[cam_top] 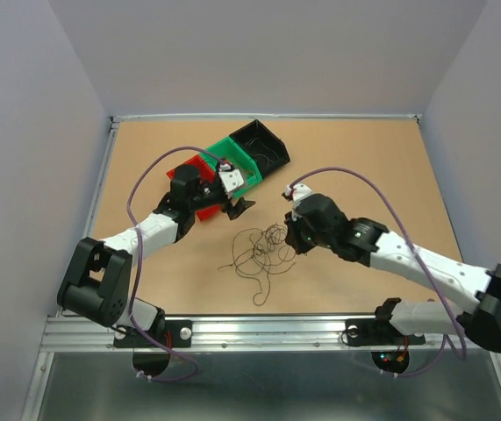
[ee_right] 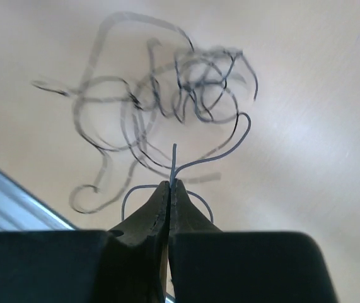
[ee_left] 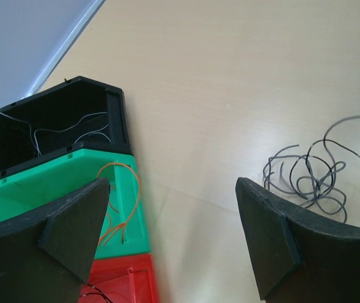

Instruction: Untangle the cables

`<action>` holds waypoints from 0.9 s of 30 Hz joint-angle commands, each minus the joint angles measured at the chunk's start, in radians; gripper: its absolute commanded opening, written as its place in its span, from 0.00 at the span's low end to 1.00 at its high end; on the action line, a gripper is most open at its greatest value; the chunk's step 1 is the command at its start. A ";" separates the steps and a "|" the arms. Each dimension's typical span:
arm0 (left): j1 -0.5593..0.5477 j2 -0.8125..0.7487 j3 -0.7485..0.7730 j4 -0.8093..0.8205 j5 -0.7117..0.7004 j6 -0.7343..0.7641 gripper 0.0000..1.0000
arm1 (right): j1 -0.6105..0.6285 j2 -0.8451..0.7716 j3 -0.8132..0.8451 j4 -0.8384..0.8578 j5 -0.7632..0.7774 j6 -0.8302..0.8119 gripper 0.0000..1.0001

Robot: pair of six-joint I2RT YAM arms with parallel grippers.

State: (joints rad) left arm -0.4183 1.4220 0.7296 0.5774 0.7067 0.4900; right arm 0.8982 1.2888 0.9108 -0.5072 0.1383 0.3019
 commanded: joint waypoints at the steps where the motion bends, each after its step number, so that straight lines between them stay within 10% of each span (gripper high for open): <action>1: -0.002 -0.049 0.027 0.027 0.065 0.001 0.93 | 0.008 -0.183 0.069 0.168 -0.132 -0.061 0.01; 17: 0.003 -0.113 -0.010 0.055 0.158 -0.019 0.93 | 0.008 -0.120 0.791 0.219 -0.189 -0.067 0.01; 27: 0.091 -0.162 -0.065 0.237 0.191 -0.204 0.94 | 0.008 -0.083 0.893 0.262 -0.094 -0.101 0.01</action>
State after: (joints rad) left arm -0.3809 1.3151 0.6910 0.6479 0.8665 0.4072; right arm 0.8982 1.1995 1.7908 -0.2871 -0.0021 0.2237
